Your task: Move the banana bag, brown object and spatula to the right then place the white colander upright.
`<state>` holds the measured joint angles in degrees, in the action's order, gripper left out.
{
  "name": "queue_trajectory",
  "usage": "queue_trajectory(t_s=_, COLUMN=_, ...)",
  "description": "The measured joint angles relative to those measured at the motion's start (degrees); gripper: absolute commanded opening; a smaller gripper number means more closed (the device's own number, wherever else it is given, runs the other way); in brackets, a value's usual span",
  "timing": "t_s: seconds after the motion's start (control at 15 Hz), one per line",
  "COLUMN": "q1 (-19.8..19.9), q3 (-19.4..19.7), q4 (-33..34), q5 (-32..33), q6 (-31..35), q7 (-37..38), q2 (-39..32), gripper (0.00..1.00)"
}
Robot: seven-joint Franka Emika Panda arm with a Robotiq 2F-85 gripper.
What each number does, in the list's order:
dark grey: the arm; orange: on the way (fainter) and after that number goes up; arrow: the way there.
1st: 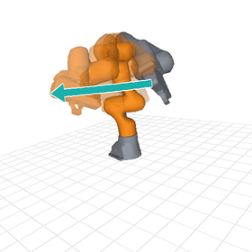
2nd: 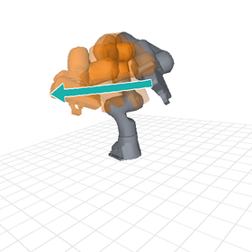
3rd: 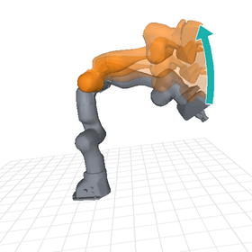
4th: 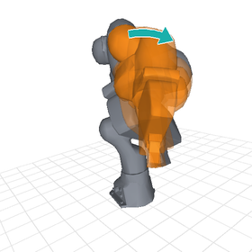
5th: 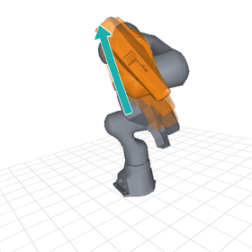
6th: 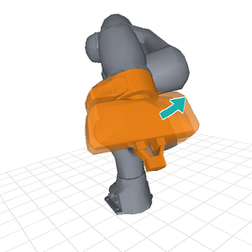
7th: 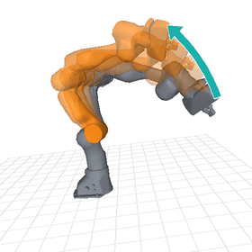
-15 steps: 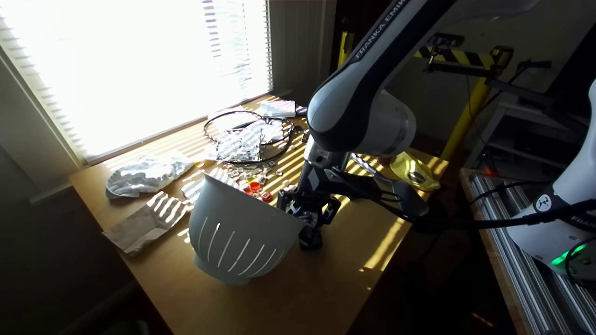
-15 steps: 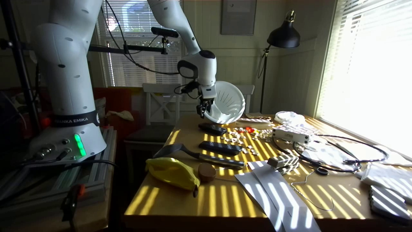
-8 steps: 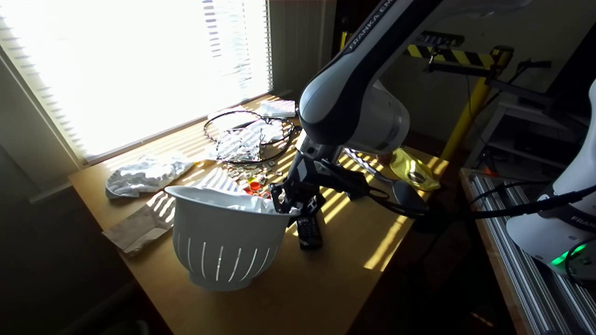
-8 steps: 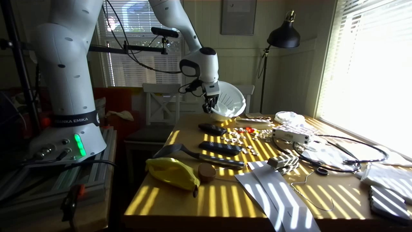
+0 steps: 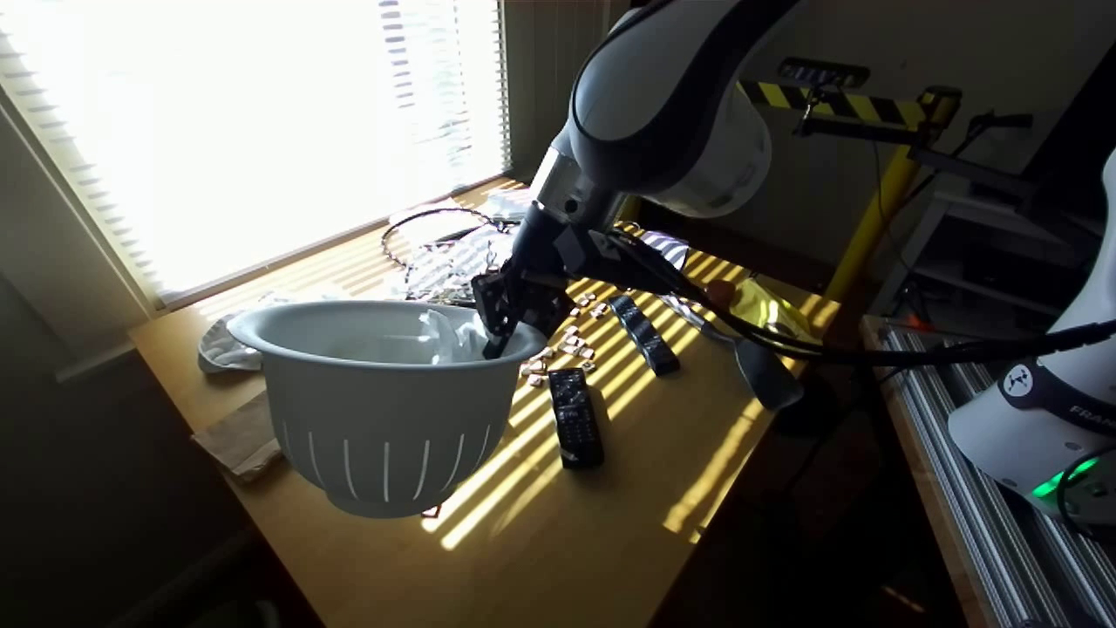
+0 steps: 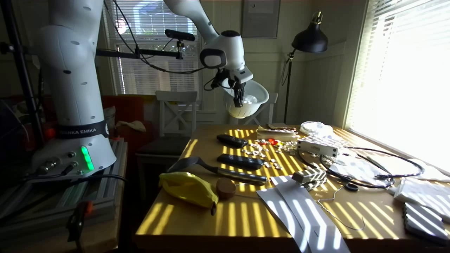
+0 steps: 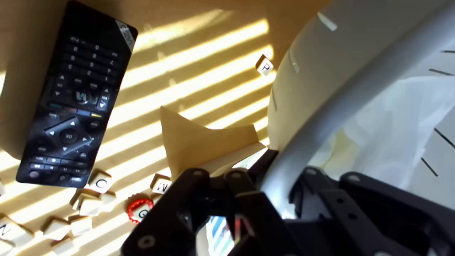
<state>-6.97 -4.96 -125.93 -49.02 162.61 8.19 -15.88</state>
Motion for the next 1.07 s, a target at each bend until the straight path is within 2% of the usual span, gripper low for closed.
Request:
queue_trajectory(t_s=0.33, q1=0.66, q3=3.20, q4=-3.17, q5=19.79, q6=-8.07, q7=0.40, q2=5.59, gripper=0.02)
queue_trajectory(t_s=0.6, q1=0.53, q3=6.28, q4=-4.88, q5=38.61, q6=-9.16, q7=3.10, q2=5.94, gripper=0.02)
queue_trajectory(t_s=0.87, q1=-3.47, q3=12.68, q4=-5.30, q5=57.64, q6=-4.75, q7=9.58, q2=5.46, gripper=0.02)
queue_trajectory(t_s=1.07, q1=-9.39, q3=20.06, q4=-5.47, q5=71.64, q6=2.47, q7=20.55, q2=4.65, gripper=0.02)
